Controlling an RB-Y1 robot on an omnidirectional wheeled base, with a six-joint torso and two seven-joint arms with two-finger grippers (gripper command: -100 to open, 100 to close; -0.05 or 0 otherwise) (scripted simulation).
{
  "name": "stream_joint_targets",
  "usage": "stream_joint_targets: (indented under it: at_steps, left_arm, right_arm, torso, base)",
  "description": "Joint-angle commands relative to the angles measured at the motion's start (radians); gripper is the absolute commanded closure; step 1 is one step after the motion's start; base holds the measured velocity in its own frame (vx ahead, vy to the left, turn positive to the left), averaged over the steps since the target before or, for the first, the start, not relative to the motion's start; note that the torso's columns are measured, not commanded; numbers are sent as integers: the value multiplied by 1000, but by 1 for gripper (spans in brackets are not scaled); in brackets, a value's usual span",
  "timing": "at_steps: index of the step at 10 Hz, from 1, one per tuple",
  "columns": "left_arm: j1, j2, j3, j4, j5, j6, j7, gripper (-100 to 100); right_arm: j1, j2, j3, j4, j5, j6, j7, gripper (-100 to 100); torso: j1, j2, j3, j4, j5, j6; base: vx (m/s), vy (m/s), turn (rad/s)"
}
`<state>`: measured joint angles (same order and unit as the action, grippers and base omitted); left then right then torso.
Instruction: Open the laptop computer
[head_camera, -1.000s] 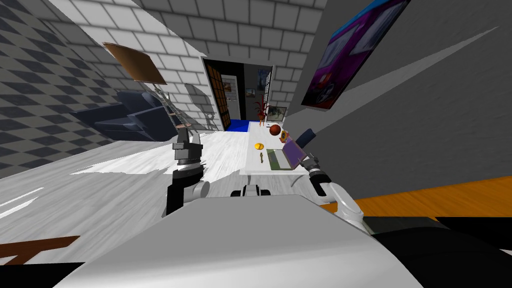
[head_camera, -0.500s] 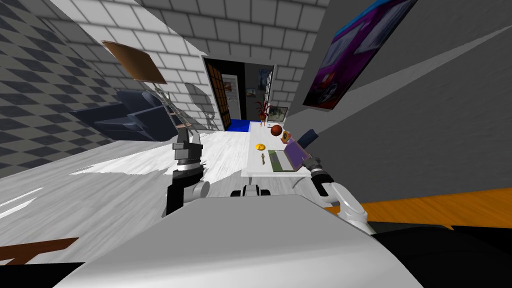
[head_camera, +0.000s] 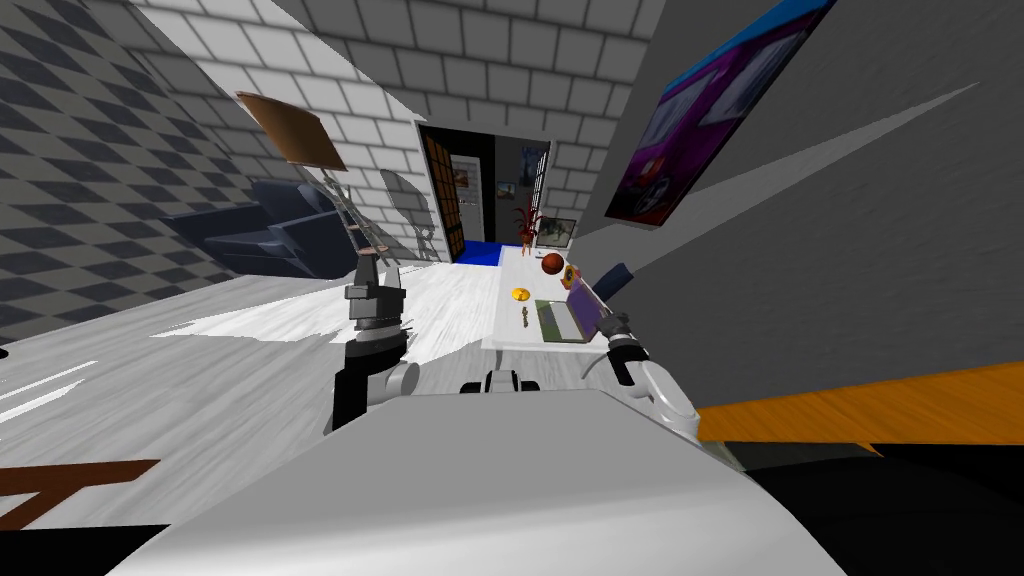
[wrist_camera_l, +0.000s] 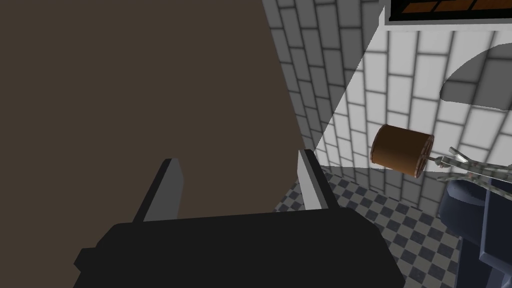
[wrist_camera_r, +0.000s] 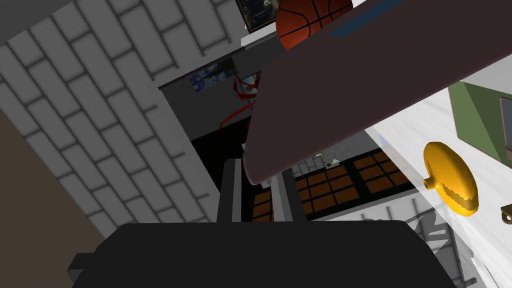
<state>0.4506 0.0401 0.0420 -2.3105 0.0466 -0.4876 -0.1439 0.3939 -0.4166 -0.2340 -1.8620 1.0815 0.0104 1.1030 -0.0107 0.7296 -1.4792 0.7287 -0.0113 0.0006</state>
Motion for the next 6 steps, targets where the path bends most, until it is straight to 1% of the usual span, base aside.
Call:
stream_joint_targets:
  at_steps: [1, 2, 3, 4, 5, 6]
  left_arm:
    - [0, 0, 0, 0, 0, 0, 0, 0]
    - [0, 0, 0, 0, 0, 0, 0, 0]
    - [0, 0, 0, 0, 0, 0, 0, 0]
    - [0, 0, 0, 0, 0, 0, 0, 0]
    - [0, 0, 0, 0, 0, 0, 0, 0]
    - [0, 0, 0, 0, 0, 0, 0, 0]
  right_arm:
    - [-20, 61, 39, 11, 62, 34, 66, 100]
    - [-20, 61, 39, 11, 62, 34, 66, 100]
    - [-40, 96, 58, 12, 105, 51, 109, 100]
    - [-60, 130, 77, 12, 137, 68, 135, 100]
    - [-60, 153, 77, 12, 155, 68, 155, 100]
    - [-81, 183, 96, 13, 191, 85, 188, 100]
  torso:
    - [-3, -1, -1, 0, -1, -1]
    - [-3, -1, -1, 1, 1, 2]
    - [-3, -1, -1, 0, 1, 4]
    - [-4, -1, -1, 0, 0, 2]
    - [-4, 1, 0, 1, 0, 1]
    - [-3, 1, 0, 0, 1, 3]
  base:
    - [-64, -31, 54]
    - [-22, -8, 21]
    - [-30, -32, 16]
    - [-68, -68, 72]
    - [-57, -55, 55]
    - [-49, -53, 41]
